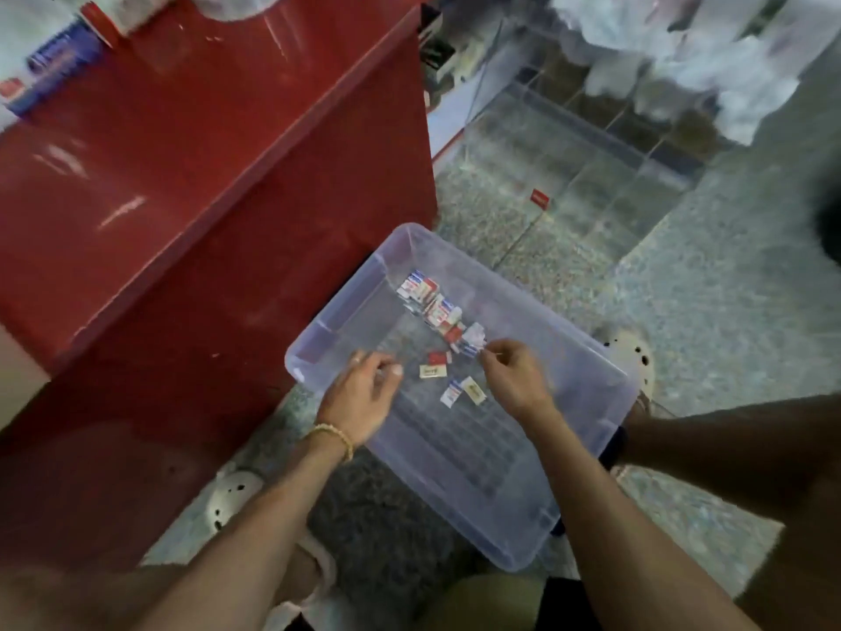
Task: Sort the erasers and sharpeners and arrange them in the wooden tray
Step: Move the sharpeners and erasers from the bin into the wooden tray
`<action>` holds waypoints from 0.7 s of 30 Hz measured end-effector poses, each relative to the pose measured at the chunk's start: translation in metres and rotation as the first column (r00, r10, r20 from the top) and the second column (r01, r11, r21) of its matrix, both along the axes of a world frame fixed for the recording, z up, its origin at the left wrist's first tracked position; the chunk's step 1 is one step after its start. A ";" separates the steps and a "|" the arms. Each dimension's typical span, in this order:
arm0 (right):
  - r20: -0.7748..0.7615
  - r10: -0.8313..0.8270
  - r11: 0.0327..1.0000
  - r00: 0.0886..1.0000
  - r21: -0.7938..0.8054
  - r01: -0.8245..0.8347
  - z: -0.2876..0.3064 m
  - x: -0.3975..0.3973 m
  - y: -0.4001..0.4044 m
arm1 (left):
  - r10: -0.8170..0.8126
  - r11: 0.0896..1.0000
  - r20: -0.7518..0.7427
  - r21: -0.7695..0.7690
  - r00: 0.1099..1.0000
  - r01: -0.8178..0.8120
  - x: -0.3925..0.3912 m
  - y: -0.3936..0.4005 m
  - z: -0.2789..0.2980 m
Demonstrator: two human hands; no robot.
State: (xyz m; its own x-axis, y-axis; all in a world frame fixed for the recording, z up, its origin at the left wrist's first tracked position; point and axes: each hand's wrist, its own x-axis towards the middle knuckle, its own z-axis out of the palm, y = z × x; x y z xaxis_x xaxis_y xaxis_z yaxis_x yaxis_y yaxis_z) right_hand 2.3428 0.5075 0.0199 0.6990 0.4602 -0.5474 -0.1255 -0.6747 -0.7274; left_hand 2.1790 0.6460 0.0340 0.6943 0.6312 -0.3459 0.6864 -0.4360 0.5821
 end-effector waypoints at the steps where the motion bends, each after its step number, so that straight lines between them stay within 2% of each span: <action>1: -0.008 0.005 1.000 1.000 -0.024 -0.005 -0.012 -0.001 0.003 | -0.042 0.999 -0.050 0.032 0.998 0.043 0.001 0.006 -0.009; 5: -0.009 0.016 0.995 1.000 -0.102 -0.016 -0.061 -0.003 0.021 | -0.155 0.965 -0.190 0.183 0.970 0.190 0.004 0.019 -0.037; 8: -0.034 0.003 0.986 0.999 -0.165 -0.008 -0.103 -0.002 0.038 | -0.176 0.928 -0.198 0.294 0.964 0.230 0.004 0.017 -0.045; 11: -0.005 -0.157 0.965 0.988 -0.211 0.153 -0.133 0.002 0.055 | -0.135 0.936 -0.175 0.300 0.975 0.184 0.005 0.019 -0.049; 13: -0.012 -0.292 0.918 0.956 -0.285 0.277 -0.148 0.008 0.067 | -0.128 0.933 -0.174 0.313 0.976 0.178 0.004 0.019 -0.052; 17: -0.094 -0.590 0.790 0.802 -0.270 0.550 -0.171 0.016 0.086 | -0.084 0.945 -0.176 0.297 0.981 0.134 0.004 0.019 -0.054; 21: -0.178 -0.633 0.767 0.754 -0.281 0.577 -0.174 0.020 0.090 | -0.050 0.949 -0.181 0.299 0.982 0.103 0.004 0.018 -0.052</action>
